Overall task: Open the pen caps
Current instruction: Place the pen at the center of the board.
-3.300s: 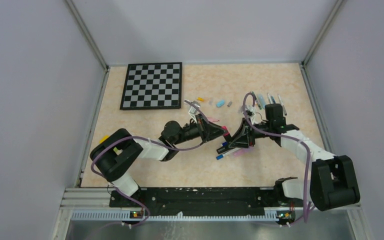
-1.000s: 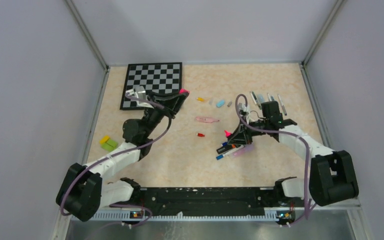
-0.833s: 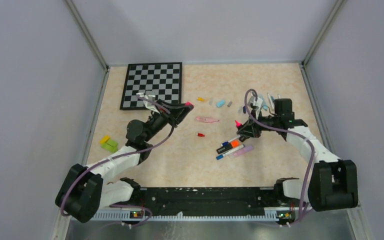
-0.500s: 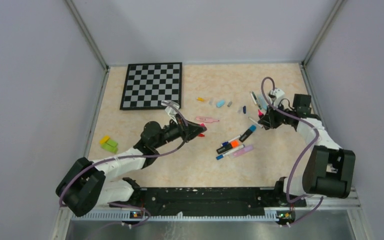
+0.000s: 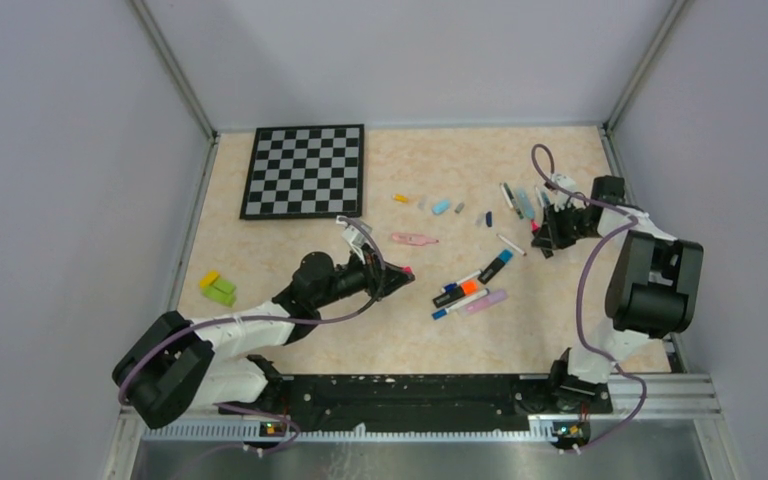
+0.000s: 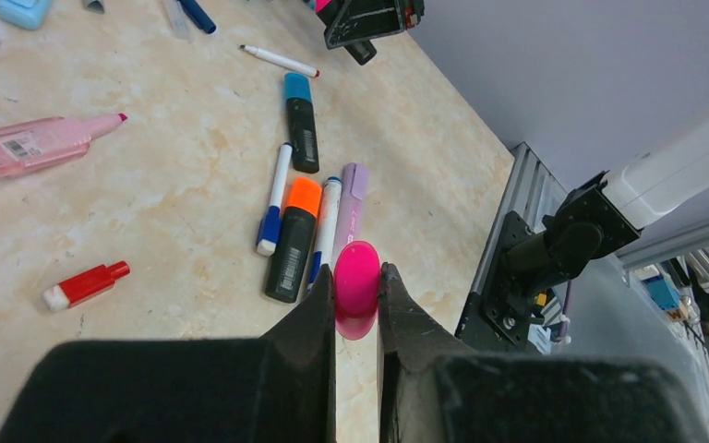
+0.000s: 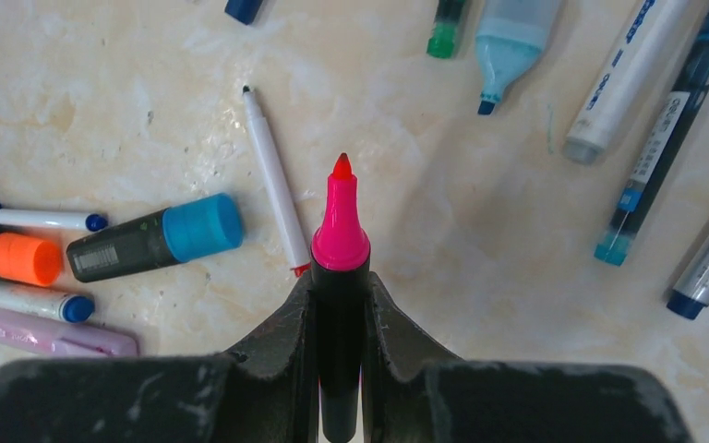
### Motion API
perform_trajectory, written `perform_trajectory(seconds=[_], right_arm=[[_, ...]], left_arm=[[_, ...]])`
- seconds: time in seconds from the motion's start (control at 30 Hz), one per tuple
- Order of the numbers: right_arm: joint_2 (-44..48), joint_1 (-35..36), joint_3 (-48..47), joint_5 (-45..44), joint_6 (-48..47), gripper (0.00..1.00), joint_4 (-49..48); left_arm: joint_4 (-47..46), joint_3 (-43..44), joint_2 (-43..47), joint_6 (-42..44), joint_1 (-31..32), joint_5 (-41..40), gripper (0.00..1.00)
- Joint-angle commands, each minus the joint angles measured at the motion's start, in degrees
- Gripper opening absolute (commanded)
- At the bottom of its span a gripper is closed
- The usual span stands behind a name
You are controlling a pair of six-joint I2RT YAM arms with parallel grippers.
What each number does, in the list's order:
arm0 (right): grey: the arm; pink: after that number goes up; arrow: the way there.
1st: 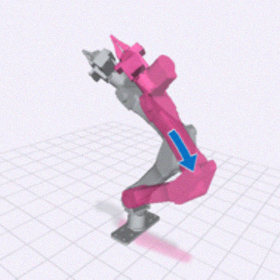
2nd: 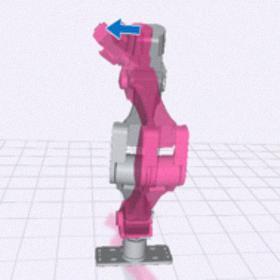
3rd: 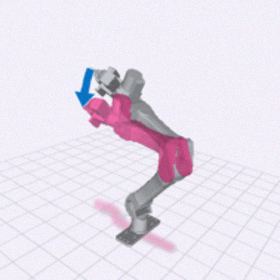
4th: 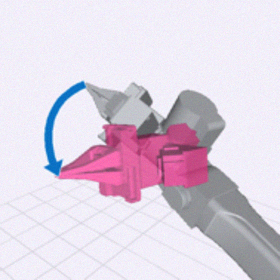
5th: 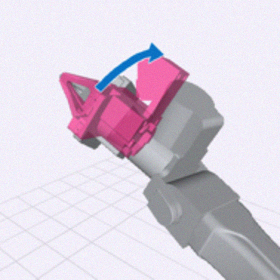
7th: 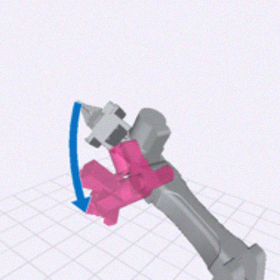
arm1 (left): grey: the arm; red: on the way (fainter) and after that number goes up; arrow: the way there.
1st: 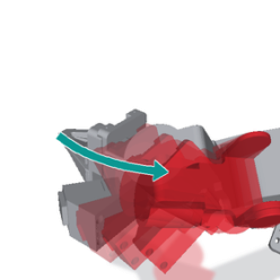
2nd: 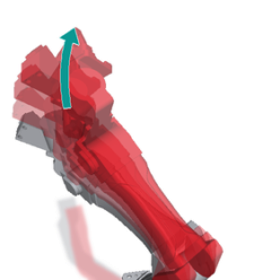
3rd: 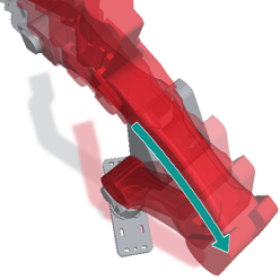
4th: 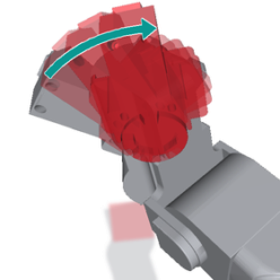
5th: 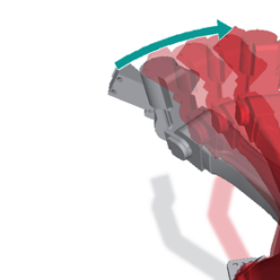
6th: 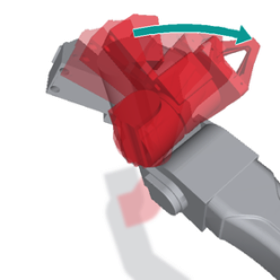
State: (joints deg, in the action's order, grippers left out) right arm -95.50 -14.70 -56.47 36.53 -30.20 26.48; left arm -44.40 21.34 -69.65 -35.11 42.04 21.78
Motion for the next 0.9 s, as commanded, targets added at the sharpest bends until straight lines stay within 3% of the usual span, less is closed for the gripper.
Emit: perform_trajectory(seconds=[0.0, 0.53, 0.87], right_arm=[[-3.74, -0.07, -4.98, 2.11, -0.51, 0.09, 1.49], [-9.81, 1.34, -9.58, 6.33, 2.85, 0.31, 4.96], [-6.66, 1.34, -9.16, 7.12, 3.49, 0.33, 4.67]], left_arm=[[-0.04, -1.33, 2.96, 1.54, 0.25, -1.76, 0.04], [4.05, 0.95, 1.07, 2.24, 1.01, -1.47, 0.06], [5.73, 2.31, 0.43, 3.2, 2.38, -2.17, 0.06]])
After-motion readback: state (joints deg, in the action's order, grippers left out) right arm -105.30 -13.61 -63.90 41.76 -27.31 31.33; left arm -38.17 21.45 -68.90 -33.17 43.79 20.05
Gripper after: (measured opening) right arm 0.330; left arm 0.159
